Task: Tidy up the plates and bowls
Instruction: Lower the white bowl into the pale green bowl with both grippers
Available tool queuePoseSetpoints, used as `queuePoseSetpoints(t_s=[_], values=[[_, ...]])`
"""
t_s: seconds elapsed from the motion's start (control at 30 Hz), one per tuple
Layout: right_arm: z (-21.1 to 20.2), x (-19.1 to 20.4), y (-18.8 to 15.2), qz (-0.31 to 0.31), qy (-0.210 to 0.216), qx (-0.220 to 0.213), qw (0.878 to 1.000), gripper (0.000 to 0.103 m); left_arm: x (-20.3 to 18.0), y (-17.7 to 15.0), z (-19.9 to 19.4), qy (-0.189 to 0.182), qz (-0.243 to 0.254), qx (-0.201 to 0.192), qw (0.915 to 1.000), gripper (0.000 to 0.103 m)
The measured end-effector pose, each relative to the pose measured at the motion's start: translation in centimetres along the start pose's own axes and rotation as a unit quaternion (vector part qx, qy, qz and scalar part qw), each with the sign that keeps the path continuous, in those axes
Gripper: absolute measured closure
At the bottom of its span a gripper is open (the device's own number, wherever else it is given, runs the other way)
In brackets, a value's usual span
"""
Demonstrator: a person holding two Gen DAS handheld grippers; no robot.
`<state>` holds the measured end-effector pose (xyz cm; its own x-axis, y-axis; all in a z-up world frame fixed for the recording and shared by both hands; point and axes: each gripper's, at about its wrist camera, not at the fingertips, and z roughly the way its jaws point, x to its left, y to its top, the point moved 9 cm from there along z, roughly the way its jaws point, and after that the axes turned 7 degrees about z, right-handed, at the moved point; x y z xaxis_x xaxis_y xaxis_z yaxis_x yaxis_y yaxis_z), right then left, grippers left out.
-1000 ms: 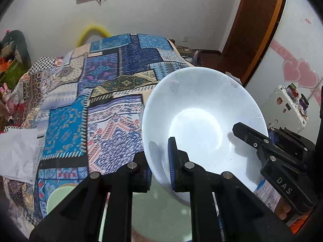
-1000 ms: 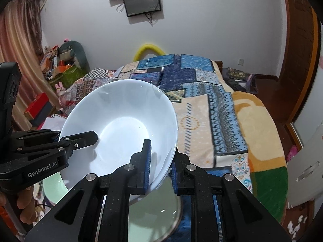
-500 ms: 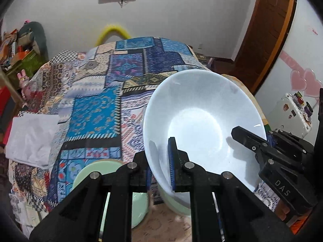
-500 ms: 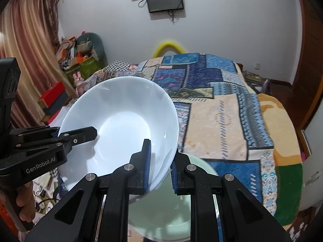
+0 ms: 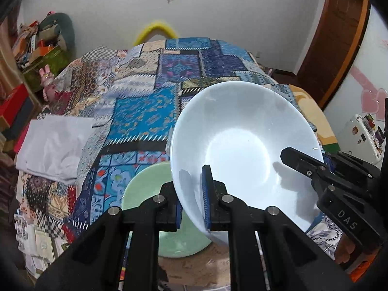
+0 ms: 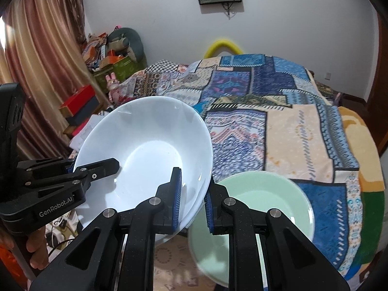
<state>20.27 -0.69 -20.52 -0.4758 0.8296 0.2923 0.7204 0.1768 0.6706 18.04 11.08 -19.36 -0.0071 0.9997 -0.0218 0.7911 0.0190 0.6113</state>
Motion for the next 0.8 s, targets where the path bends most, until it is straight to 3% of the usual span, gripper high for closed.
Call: queuePoseSetpoints(t_s=[0.8], values=[[5.9,3.8,-4.8,-0.016,0.015,0.091,0.996,0.088,6.3,-7.4,4.8,0.007,-0.053,0.071,0.996,0.09]])
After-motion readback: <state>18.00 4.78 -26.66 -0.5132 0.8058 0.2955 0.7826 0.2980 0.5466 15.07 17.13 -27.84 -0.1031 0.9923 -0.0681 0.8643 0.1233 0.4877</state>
